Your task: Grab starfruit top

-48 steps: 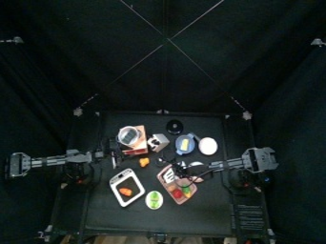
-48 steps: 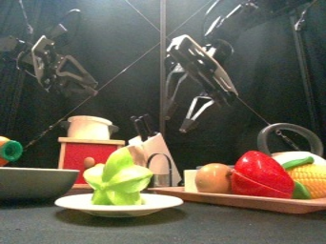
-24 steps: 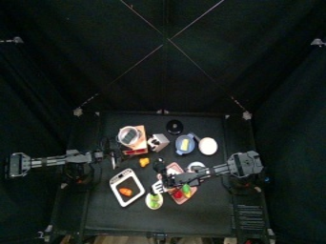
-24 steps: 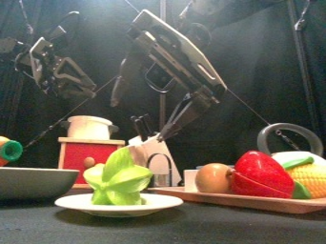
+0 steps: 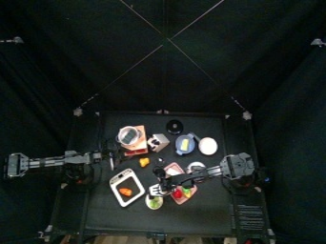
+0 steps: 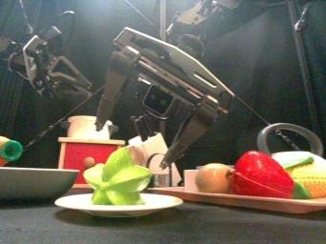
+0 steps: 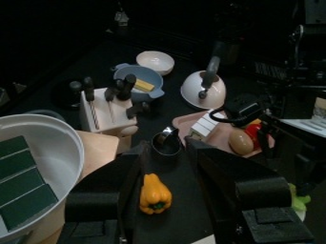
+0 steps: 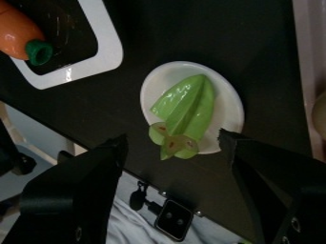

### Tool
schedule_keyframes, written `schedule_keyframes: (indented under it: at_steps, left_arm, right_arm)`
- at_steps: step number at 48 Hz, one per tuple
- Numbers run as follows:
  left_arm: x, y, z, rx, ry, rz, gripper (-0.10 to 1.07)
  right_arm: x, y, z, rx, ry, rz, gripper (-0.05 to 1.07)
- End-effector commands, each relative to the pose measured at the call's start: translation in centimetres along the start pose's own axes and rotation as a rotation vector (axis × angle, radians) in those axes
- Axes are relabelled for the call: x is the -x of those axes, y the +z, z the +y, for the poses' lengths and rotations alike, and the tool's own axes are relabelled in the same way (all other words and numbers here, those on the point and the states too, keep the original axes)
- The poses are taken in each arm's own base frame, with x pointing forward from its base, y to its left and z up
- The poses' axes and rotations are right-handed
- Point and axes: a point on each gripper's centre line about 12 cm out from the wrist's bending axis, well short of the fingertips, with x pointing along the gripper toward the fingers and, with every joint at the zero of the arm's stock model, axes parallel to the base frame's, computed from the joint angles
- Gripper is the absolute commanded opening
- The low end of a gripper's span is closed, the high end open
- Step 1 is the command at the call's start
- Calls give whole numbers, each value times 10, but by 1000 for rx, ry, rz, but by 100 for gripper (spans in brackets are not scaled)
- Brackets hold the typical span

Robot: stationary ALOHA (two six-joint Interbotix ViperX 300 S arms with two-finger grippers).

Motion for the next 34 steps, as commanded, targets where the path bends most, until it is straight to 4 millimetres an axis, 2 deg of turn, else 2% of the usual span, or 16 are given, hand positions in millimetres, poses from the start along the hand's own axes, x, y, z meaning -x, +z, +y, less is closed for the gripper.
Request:
schedule_keyframes:
  at_steps: [1, 16, 34]
  left_arm:
    - [-1, 5, -1, 1, -5, -15, 78]
    - [-1, 5, -2, 0, -9, -13, 78]
    - [-1, 5, -3, -4, -11, -14, 78]
  right_arm:
    - [16, -1, 20, -27, 58, -5, 104]
    - [14, 12, 11, -112, 6, -85, 104]
    - [-4, 7, 8, -162, -19, -52, 104]
